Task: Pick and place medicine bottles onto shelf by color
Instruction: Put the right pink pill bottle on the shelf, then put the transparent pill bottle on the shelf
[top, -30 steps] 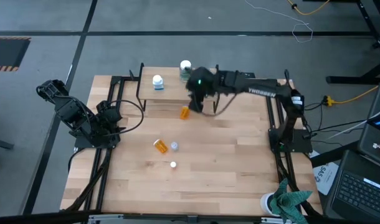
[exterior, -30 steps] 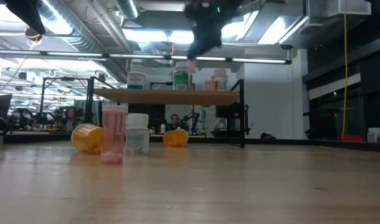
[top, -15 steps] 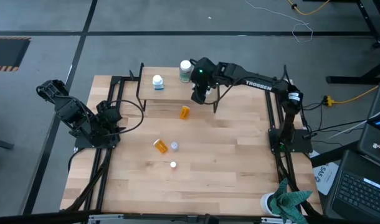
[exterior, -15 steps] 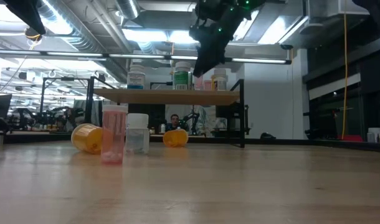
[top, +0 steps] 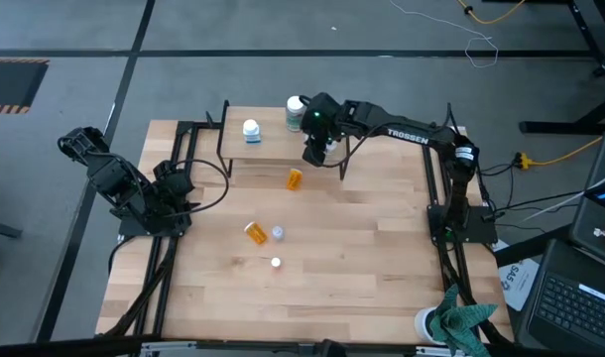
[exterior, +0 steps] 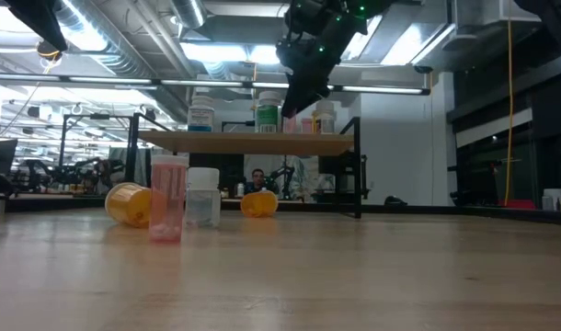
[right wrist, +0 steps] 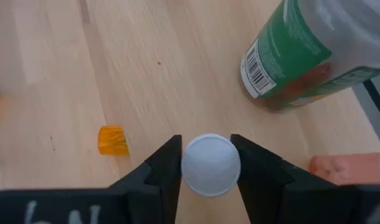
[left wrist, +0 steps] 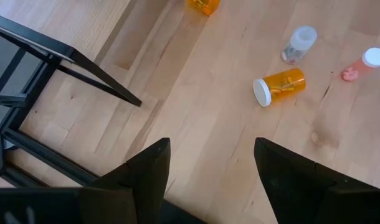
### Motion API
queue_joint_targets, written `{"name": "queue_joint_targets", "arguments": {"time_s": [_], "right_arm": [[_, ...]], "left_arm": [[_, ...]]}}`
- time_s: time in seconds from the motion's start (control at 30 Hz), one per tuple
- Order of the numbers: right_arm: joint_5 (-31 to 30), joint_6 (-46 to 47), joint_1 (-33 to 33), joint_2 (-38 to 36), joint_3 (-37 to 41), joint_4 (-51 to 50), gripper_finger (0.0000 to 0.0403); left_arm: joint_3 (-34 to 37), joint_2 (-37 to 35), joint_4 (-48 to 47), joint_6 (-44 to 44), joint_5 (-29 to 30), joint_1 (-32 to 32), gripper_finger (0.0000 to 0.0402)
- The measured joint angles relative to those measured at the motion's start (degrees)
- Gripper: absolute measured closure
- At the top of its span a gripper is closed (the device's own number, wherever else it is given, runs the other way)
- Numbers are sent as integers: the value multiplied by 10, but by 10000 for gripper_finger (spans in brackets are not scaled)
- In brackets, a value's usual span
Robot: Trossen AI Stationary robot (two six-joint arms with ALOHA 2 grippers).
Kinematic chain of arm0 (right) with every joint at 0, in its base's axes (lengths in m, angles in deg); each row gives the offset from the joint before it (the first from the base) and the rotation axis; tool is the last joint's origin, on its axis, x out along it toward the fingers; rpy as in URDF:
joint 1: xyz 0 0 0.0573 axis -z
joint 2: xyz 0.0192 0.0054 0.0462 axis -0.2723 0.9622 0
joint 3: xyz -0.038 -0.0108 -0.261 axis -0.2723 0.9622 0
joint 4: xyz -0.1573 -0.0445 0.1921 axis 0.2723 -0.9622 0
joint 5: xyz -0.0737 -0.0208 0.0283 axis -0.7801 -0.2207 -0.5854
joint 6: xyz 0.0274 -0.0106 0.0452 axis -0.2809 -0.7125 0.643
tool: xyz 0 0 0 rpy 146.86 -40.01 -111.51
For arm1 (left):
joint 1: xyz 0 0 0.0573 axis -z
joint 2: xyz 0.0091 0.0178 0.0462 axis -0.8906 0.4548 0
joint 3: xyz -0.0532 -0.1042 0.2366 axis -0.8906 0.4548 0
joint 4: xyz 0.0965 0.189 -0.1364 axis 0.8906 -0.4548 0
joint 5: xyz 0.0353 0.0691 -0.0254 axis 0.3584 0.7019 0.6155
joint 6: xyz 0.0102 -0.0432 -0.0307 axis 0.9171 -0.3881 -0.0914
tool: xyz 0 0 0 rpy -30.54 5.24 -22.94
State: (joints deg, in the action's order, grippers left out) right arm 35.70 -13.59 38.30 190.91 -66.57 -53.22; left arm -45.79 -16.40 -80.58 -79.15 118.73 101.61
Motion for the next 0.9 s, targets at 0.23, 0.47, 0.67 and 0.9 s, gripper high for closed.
{"name": "queue_joint_targets", "arguments": {"time_s": [0.23,0.47,0.67,0.9], "right_arm": [[0,-1,0,0,-2,10,230],[0,-14,0,-7,-16,65,216],[91,3,-12,-8,-86,27,215],[301,-4,-89,1,-102,6,215]], "left_arm": [[0,0,0,0,0,0,174],[0,0,0,0,-2,0,174],[0,0,0,0,-2,0,174],[0,0,0,0,-1,0,174]]}}
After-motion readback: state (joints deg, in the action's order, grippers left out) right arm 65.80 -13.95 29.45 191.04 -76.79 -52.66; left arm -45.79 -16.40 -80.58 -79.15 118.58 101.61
